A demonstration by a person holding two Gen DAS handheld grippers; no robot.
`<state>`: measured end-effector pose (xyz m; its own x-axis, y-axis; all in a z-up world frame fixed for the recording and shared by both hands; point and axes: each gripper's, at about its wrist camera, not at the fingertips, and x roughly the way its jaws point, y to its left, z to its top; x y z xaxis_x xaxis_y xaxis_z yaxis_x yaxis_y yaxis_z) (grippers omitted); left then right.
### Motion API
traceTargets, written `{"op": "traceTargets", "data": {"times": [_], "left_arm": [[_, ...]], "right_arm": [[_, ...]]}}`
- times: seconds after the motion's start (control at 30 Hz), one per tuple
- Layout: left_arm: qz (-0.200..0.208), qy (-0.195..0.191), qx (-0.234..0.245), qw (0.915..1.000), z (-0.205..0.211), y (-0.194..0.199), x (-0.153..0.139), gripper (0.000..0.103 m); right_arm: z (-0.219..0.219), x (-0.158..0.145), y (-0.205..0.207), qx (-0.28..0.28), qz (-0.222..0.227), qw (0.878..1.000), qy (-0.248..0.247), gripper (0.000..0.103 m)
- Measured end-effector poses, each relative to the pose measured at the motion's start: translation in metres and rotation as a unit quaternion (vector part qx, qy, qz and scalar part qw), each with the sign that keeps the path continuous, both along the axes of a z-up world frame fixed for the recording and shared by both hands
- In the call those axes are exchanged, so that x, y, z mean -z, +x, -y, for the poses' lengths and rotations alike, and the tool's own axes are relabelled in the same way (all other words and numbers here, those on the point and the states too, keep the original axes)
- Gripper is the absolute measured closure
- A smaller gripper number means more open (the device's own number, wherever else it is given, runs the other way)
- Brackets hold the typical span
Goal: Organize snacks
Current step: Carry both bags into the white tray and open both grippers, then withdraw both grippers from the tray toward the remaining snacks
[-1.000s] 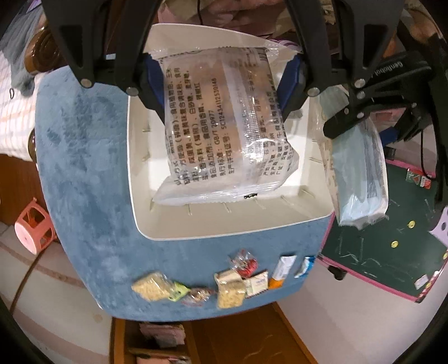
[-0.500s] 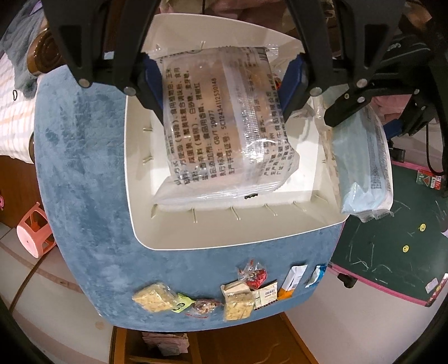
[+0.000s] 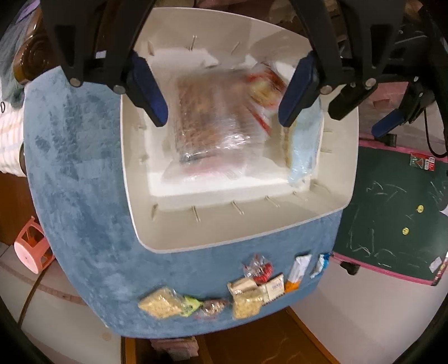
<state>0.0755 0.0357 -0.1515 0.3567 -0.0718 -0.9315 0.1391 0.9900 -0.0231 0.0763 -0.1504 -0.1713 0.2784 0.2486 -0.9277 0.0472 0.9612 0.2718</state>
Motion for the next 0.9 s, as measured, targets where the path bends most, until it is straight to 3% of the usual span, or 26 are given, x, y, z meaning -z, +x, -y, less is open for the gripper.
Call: {"op": "traceTargets", "data": {"times": [0.9], "left_arm": [[0.034,-0.007,-0.019,0.9992,0.005,-0.007,-0.028,0.001]], "right_arm": [[0.003,-0.037,-0.002,-0.029,0.066,0.997,0.003,0.021]]}}
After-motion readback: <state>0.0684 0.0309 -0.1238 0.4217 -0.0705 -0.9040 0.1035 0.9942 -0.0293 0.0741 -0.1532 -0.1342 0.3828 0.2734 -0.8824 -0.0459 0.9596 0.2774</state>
